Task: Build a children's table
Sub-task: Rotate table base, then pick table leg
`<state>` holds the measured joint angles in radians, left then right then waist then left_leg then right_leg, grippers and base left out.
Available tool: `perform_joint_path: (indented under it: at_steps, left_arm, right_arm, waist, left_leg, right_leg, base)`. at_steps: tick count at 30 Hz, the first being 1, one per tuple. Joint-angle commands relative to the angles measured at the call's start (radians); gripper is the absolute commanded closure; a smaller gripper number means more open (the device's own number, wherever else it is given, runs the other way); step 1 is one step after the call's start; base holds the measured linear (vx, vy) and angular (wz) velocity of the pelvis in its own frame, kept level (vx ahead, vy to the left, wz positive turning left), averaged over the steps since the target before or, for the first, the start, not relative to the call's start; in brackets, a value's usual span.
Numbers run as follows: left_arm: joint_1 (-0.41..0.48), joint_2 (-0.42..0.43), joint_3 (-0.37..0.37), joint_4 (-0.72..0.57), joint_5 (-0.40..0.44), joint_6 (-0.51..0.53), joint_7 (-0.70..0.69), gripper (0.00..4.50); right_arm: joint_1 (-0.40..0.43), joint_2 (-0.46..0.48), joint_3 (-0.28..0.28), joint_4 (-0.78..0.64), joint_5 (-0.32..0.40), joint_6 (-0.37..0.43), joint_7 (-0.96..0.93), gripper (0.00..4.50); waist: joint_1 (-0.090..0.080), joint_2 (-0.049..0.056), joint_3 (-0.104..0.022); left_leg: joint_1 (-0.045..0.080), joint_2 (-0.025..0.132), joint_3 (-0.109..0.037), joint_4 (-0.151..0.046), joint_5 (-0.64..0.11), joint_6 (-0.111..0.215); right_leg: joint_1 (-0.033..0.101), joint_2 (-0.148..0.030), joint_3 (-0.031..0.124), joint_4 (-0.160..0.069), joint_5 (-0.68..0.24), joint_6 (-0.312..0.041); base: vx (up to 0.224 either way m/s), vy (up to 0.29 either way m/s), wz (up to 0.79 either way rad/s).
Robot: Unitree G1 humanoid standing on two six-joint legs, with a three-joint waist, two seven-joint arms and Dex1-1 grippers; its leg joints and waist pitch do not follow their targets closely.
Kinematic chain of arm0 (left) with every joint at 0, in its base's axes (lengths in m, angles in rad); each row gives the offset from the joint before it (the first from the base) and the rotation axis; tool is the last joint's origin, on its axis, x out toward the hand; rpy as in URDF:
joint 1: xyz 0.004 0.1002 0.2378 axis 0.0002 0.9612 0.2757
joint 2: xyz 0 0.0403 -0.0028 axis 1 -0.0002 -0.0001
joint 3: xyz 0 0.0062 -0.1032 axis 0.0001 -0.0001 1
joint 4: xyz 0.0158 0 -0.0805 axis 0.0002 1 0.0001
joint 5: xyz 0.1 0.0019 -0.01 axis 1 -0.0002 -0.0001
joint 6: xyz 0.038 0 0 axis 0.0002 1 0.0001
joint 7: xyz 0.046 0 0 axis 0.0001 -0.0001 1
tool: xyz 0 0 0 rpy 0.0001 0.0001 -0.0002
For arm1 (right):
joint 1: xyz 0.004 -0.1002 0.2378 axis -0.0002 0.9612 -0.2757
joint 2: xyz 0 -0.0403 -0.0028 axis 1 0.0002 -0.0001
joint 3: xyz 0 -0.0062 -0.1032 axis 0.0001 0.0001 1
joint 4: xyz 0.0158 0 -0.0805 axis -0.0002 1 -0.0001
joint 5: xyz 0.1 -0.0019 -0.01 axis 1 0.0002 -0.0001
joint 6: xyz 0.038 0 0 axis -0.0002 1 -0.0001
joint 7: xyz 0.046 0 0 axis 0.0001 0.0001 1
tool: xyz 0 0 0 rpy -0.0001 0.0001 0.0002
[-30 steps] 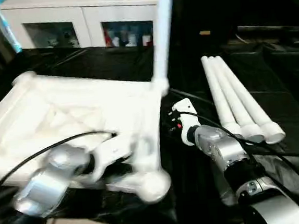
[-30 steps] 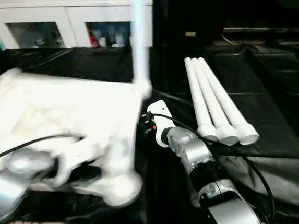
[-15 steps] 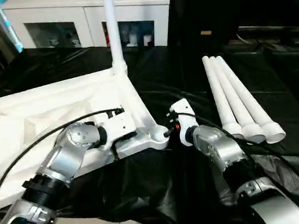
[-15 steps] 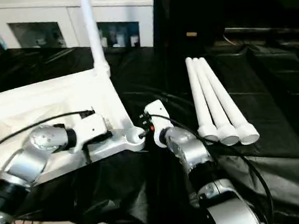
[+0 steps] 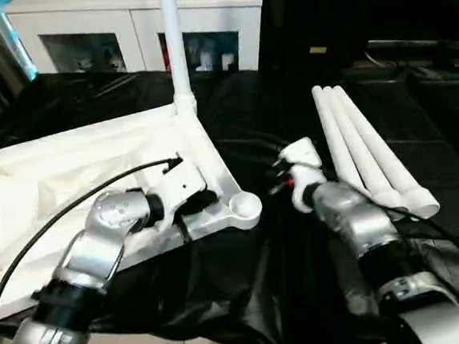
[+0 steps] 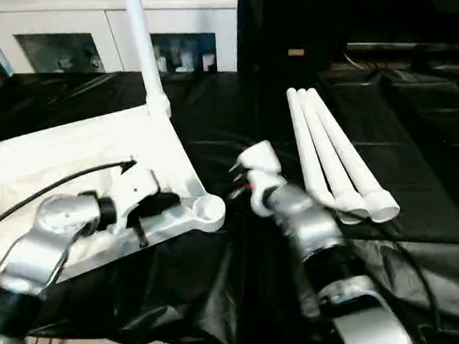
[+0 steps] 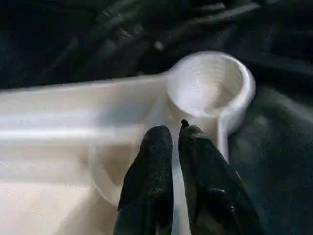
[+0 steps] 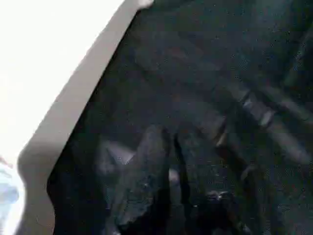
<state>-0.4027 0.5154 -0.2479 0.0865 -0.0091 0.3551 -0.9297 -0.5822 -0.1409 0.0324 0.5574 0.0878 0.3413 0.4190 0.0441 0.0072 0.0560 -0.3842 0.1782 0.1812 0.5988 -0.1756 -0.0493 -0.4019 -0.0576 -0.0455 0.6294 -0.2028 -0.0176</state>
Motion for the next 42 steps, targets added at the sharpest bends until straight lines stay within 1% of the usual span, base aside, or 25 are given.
perform_joint_path:
  at_steps: [1, 2, 3, 5, 6, 7, 8, 9, 10, 11, 12, 13, 15, 17, 18, 19, 21, 22, 23, 25, 26, 27, 34, 35, 42]
  left_arm:
    - [0.007, 0.017, 0.022, -0.045, -0.02, 0.038, -0.02, 3.66]
    - [0.021, 0.028, 0.028, -0.072, -0.027, 0.058, -0.025, 3.62]
    - [0.039, 0.019, 0.053, -0.104, -0.045, 0.099, -0.003, 3.53]
    - [0.04, 0.008, 0.063, -0.113, -0.052, 0.11, 0.012, 3.37]
    - [0.038, -0.002, 0.067, -0.116, -0.055, 0.115, 0.023, 3.26]
    - [0.038, -0.002, 0.067, -0.116, -0.055, 0.115, 0.023, 3.2]
    - [0.035, -0.009, 0.061, -0.131, -0.054, 0.108, 0.033, 3.17]
    - [0.033, -0.018, 0.057, -0.134, -0.051, 0.097, 0.043, 2.92]
    - [0.033, -0.019, 0.056, -0.137, -0.051, 0.097, 0.046, 2.92]
    - [0.033, -0.021, 0.054, -0.141, -0.051, 0.097, 0.05, 2.76]
    - [0.029, -0.033, 0.054, -0.147, -0.056, 0.104, 0.061, 2.71]
    - [0.026, -0.041, 0.051, -0.158, -0.06, 0.116, 0.066, 2.71]
    - [0.025, -0.045, 0.049, -0.171, -0.064, 0.132, 0.069, 2.36]
    - [0.022, -0.049, 0.048, -0.178, -0.064, 0.143, 0.072, 2.36]
    - [0.019, -0.053, 0.046, -0.182, -0.063, 0.151, 0.074, 2.19]
    - [0.016, -0.055, 0.041, -0.183, -0.061, 0.153, 0.074, 2.19]
    - [0.014, -0.056, 0.037, -0.185, -0.059, 0.153, 0.074, 1.89]
    - [0.012, -0.056, 0.031, -0.19, -0.059, 0.153, 0.074, 1.88]
    - [0.011, -0.055, 0.029, -0.193, -0.06, 0.152, 0.074, 1.83]
    - [0.01, -0.055, 0.028, -0.193, -0.057, 0.142, 0.077, 1.58]
    - [0.01, -0.055, 0.028, -0.193, -0.057, 0.142, 0.077, 1.58]
    - [0.007, -0.052, 0.021, -0.2, -0.065, 0.146, 0.063, 1.42]
    - [0.009, -0.053, 0.008, -0.221, -0.072, 0.169, 0.054, 1.42]
    - [0.007, -0.051, 0.002, -0.224, -0.075, 0.174, 0.05, 1.42]
    - [0.007, -0.048, -0.006, -0.226, -0.075, 0.176, 0.045, 1.42]
  right_arm:
    - [0.0, -0.009, -0.012, -0.041, 0.018, 0.025, 0.004, 3.72]
    - [0.0, -0.019, -0.012, -0.06, 0.016, 0.043, 0.003, 3.67]
    - [-0.016, -0.039, -0.027, -0.08, 0.002, 0.091, -0.035, 3.51]
    - [-0.028, -0.048, -0.04, -0.083, -0.005, 0.116, -0.062, 3.38]
    - [-0.037, -0.053, -0.048, -0.081, -0.009, 0.129, -0.079, 3.29]
    - [-0.037, -0.053, -0.048, -0.081, -0.009, 0.129, -0.079, 3.23]
    - [-0.065, -0.064, -0.073, -0.071, -0.024, 0.179, -0.129, 3.16]
    - [-0.086, -0.071, -0.088, -0.058, -0.027, 0.204, -0.155, 2.95]
    - [-0.091, -0.073, -0.092, -0.057, -0.027, 0.212, -0.162, 2.95]
    - [-0.098, -0.076, -0.097, -0.055, -0.027, 0.224, -0.172, 2.79]
    - [-0.118, -0.083, -0.111, -0.041, -0.027, 0.246, -0.198, 2.72]
    - [-0.143, -0.094, -0.125, -0.023, -0.029, 0.271, -0.224, 2.72]
    - [-0.156, -0.101, -0.133, -0.018, -0.029, 0.292, -0.242, 2.42]
    - [-0.172, -0.107, -0.146, -0.006, -0.025, 0.296, -0.255, 2.42]
    - [-0.188, -0.113, -0.158, 0.01, -0.022, 0.297, -0.273, 2.2]
    - [-0.201, -0.12, -0.166, 0.03, -0.023, 0.299, -0.285, 2.2]
    - [-0.215, -0.132, -0.16, 0.051, -0.041, 0.318, -0.302, 1.95]
    - [-0.227, -0.145, -0.147, 0.073, -0.064, 0.345, -0.318, 1.88]
    - [-0.229, -0.147, -0.144, 0.077, -0.068, 0.352, -0.322, 1.85]
    - [-0.232, -0.148, -0.149, 0.083, -0.062, 0.374, -0.325, 1.84]
    - [-0.232, -0.148, -0.149, 0.083, -0.062, 0.374, -0.325, 1.84]
    - [-0.238, -0.152, -0.154, 0.097, -0.056, 0.432, -0.329, 1.84]
    - [-0.248, -0.152, -0.179, 0.155, -0.026, 0.494, -0.327, 1.84]
    - [-0.248, -0.148, -0.198, 0.176, -0.006, 0.521, -0.314, 1.84]
    - [-0.251, -0.143, -0.214, 0.208, 0.011, 0.551, -0.313, 1.84]
  waist:
    - [0.004, 0.007, -0.067]
    - [0.004, 0.007, -0.066]
    - [0.003, -0.003, -0.065]
    - [0.006, 0.002, -0.064]
    - [0.006, -0.005, -0.064]
    - [0.009, -0.003, -0.064]
    - [0.01, -0.002, -0.064]
    - [0.01, -0.002, -0.066]
    - [0.009, -0.007, -0.067]
    - [0.01, -0.007, -0.068]
    - [0.01, -0.011, -0.068]
    - [0.011, -0.011, -0.068]
    - [0.011, -0.011, -0.068]
    - [0.01, -0.012, -0.069]
    - [0.01, -0.014, -0.069]
    - [0.008, -0.017, -0.068]
    - [0.009, -0.015, -0.068]
    - [0.009, -0.016, -0.067]
    - [0.01, -0.02, -0.068]
    - [0.01, -0.019, -0.069]
    - [0.01, -0.019, -0.069]
    - [0.009, -0.021, -0.07]
    - [0.011, -0.021, -0.069]
    - [0.009, -0.016, -0.07]
    - [0.01, -0.016, -0.071]
  left_leg:
    - [0.022, 0.048, -0.016, -0.069, -0.173, 0.005]
    - [0.022, 0.047, -0.016, -0.069, -0.179, 0.002]
    - [0.023, 0.048, -0.015, -0.07, -0.174, -0.001]
    - [0.026, 0.047, -0.015, -0.069, -0.178, -0.005]
    - [0.026, 0.046, -0.013, -0.069, -0.18, -0.012]
    - [0.025, 0.046, -0.014, -0.069, -0.179, -0.013]
    - [0.025, 0.045, -0.014, -0.069, -0.179, -0.015]
    - [0.025, 0.045, -0.015, -0.069, -0.173, -0.02]
    - [0.024, 0.044, -0.014, -0.068, -0.156, -0.019]
    - [0.022, 0.042, -0.013, -0.066, -0.144, -0.017]
    - [0.021, 0.041, -0.012, -0.064, -0.135, -0.013]
    - [0.022, 0.042, -0.012, -0.064, -0.131, -0.012]
    - [0.021, 0.041, -0.011, -0.063, -0.121, -0.011]
    - [0.018, 0.039, -0.01, -0.062, -0.117, -0.007]
    - [0.02, 0.039, -0.01, -0.061, -0.12, -0.007]
    - [0.02, 0.04, -0.01, -0.062, -0.123, -0.009]
    - [0.021, 0.039, -0.01, -0.061, -0.128, -0.017]
    - [0.019, 0.038, -0.01, -0.061, -0.129, -0.018]
    - [0.02, 0.038, -0.01, -0.061, -0.119, -0.016]
    - [0.02, 0.039, -0.01, -0.059, -0.111, -0.013]
    - [0.02, 0.039, -0.01, -0.059, -0.111, -0.013]
    - [0.018, 0.038, -0.009, -0.059, -0.098, -0.006]
    - [0.019, 0.039, -0.009, -0.058, -0.108, -0.013]
    - [0.02, 0.038, -0.008, -0.057, -0.11, -0.015]
    - [0.02, 0.038, -0.008, -0.056, -0.102, -0.015]
  right_leg:
    - [0.049, -0.074, 0.047, -0.068, -0.079, -0.229]
    - [0.048, -0.074, 0.048, -0.07, -0.093, -0.226]
    - [0.048, -0.074, 0.048, -0.071, -0.11, -0.222]
    - [0.045, -0.074, 0.049, -0.073, -0.128, -0.219]
    - [0.044, -0.071, 0.049, -0.074, -0.135, -0.212]
    - [0.045, -0.072, 0.049, -0.073, -0.14, -0.21]
    - [0.044, -0.073, 0.049, -0.073, -0.144, -0.206]
    - [0.046, -0.072, 0.049, -0.072, -0.138, -0.203]
    - [0.047, -0.071, 0.05, -0.069, -0.116, -0.202]
    - [0.048, -0.071, 0.049, -0.067, -0.099, -0.199]
    - [0.049, -0.071, 0.05, -0.067, -0.09, -0.197]
    - [0.049, -0.072, 0.05, -0.068, -0.087, -0.196]
    - [0.049, -0.07, 0.049, -0.067, -0.076, -0.197]
    - [0.05, -0.07, 0.049, -0.066, -0.071, -0.193]
    - [0.05, -0.07, 0.049, -0.067, -0.079, -0.193]
    - [0.05, -0.071, 0.049, -0.068, -0.09, -0.193]
    - [0.049, -0.069, 0.047, -0.068, -0.109, -0.191]
    - [0.05, -0.068, 0.048, -0.069, -0.108, -0.186]
    - [0.05, -0.069, 0.048, -0.067, -0.099, -0.185]
    - [0.051, -0.069, 0.048, -0.065, -0.081, -0.187]
    - [0.051, -0.069, 0.048, -0.065, -0.081, -0.187]
    - [0.053, -0.068, 0.047, -0.063, -0.056, -0.192]
    - [0.052, -0.07, 0.048, -0.064, -0.074, -0.193]
    - [0.052, -0.068, 0.048, -0.064, -0.069, -0.197]
    - [0.054, -0.07, 0.047, -0.062, -0.045, -0.209]
  base:
    - [0.0, 0.0, 0.0]
    - [0.0, 0.0, 0.0]
    - [0.0, 0.0, 0.0]
    - [0.0, 0.0, 0.0]
    - [0.0, 0.0, 0.0]
    - [0.0, 0.0, 0.0]
    - [0.0, 0.0, 0.0]
    - [0.0, 0.0, 0.0]
    - [0.0, 0.0, 0.0]
    - [0.0, 0.0, 0.0]
    - [0.0, 0.0, 0.0]
    - [0.0, 0.0, 0.0]
    - [0.0, 0.0, 0.0]
    - [0.0, 0.0, 0.0]
    - [0.0, 0.0, 0.0]
    - [0.0, 0.0, 0.0]
    - [0.0, 0.0, 0.0]
    - [0.0, 0.0, 0.0]
    - [0.0, 0.0, 0.0]
    - [0.0, 0.0, 0.0]
    - [0.0, 0.0, 0.0]
    - [0.0, 0.0, 0.0]
    - [0.0, 0.0, 0.0]
    - [0.0, 0.0, 0.0]
    - [0.0, 0.0, 0.0]
